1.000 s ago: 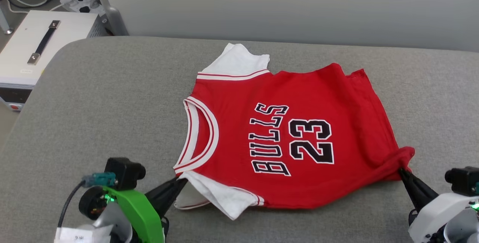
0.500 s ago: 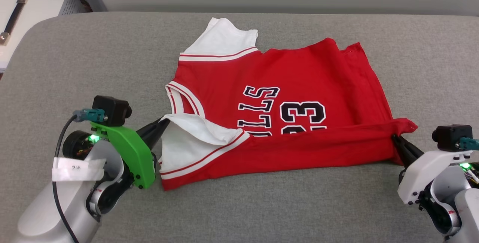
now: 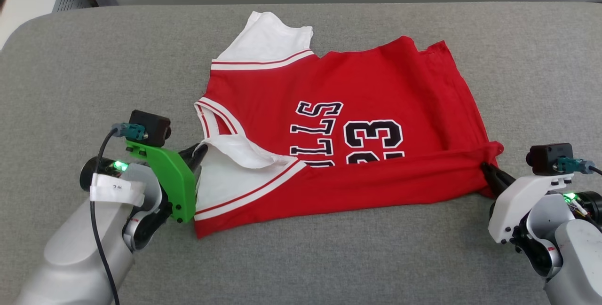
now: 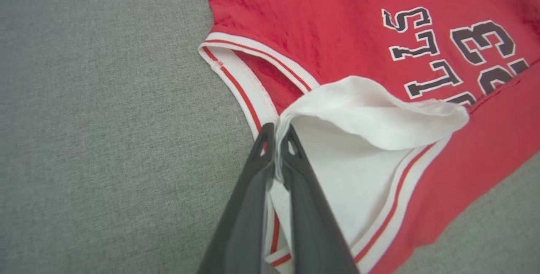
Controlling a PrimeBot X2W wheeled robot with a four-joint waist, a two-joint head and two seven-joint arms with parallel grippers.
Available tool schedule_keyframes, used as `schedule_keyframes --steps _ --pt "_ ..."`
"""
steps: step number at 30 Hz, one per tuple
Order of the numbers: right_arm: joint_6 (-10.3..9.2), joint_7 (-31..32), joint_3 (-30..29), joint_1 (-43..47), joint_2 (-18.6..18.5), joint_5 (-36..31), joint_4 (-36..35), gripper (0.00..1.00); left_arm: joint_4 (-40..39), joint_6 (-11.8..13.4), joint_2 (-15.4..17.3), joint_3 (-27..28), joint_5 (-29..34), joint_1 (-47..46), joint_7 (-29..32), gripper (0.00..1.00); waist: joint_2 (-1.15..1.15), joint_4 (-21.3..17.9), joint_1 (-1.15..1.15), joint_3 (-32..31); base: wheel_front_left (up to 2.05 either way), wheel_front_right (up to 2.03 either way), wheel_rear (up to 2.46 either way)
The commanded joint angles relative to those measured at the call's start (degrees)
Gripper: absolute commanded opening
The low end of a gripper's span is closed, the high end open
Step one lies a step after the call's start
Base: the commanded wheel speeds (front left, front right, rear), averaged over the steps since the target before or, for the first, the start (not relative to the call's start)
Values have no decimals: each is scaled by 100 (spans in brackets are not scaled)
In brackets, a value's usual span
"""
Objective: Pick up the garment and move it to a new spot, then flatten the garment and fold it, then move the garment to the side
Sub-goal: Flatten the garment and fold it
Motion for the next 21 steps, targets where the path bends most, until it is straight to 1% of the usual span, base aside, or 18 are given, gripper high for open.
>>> schedule_keyframes --steps 1,5,9,10,11,12,14,17,21 --pt "-9 -52 -19 -110 24 -64 65 100 110 -1 -75 -12 70 -128 -99 100 0 17 0 -36 0 0 0" --pt "-9 -170 38 -122 41 -80 129 100 395 69 -266 46 53 -113 -420 100 0 62 0 -178 0 0 0" --pt "-9 -284 155 -72 -79 -222 11 100 470 128 -455 203 -103 -5 -777 100 0 115 0 -378 0 0 0" --pt "-9 -245 111 12 -119 -218 -176 100 379 260 -534 357 -219 133 -1027 100 0 154 0 -562 0 0 0" --pt "-9 -241 86 45 -151 -254 -249 100 331 295 -545 388 -242 186 -1088 100 0 167 0 -614 0 0 0" --pt "-9 -199 -61 239 -211 -336 -547 100 44 446 -572 519 -350 440 -1294 100 0 214 0 -771 0 0 0" --pt "-9 -111 -145 415 -240 -365 -784 100 -221 567 -572 594 -423 656 -1385 100 0 237 0 -830 0 0 0" --pt "-9 55 -233 697 -296 -493 -1162 100 -655 793 -545 652 -501 1030 -1423 100 0 259 0 -870 0 0 0" --pt "-9 389 -409 1093 -267 -640 -1677 100 -1254 1150 -456 611 -524 1556 -1305 100 0 262 0 -894 0 0 0"
